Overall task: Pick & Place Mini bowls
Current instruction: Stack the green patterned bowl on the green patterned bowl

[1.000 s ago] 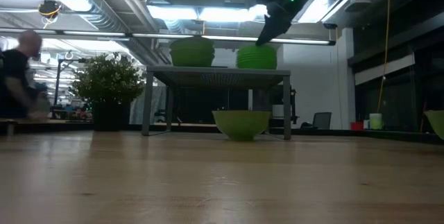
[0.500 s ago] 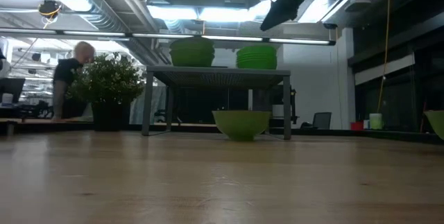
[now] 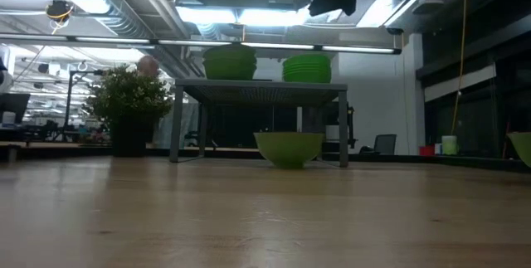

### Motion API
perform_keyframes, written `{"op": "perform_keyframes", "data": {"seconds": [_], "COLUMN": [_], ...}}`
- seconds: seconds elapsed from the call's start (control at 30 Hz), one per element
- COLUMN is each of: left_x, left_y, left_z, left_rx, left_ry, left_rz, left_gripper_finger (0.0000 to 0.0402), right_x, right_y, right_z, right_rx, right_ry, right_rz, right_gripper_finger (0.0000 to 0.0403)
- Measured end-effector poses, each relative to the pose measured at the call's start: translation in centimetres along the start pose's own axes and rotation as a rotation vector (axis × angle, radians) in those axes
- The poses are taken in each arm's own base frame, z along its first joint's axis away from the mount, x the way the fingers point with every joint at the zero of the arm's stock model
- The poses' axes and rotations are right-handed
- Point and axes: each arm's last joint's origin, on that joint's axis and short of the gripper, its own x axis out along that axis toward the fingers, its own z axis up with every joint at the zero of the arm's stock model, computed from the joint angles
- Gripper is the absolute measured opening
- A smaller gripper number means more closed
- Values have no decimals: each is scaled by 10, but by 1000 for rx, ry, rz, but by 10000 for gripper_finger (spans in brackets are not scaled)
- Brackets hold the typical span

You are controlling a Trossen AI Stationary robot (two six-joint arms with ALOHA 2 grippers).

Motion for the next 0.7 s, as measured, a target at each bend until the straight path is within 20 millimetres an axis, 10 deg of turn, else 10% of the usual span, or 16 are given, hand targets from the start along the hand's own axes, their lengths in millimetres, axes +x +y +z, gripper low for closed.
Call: {"op": "perform_keyframes", "data": {"seconds": [0.7], "left_x": [-8], "left_y": [-60], "left_z": [8], "left_rx": [-50], "left_ry": [-115], "left_rz": [-300], "left_gripper_finger": [98], "right_x": [-10], "right_y": [96], "right_z": [-13], "right_rx": [403], "right_ry": [232], "right_rz": [293], "right_gripper_finger": [85]}}
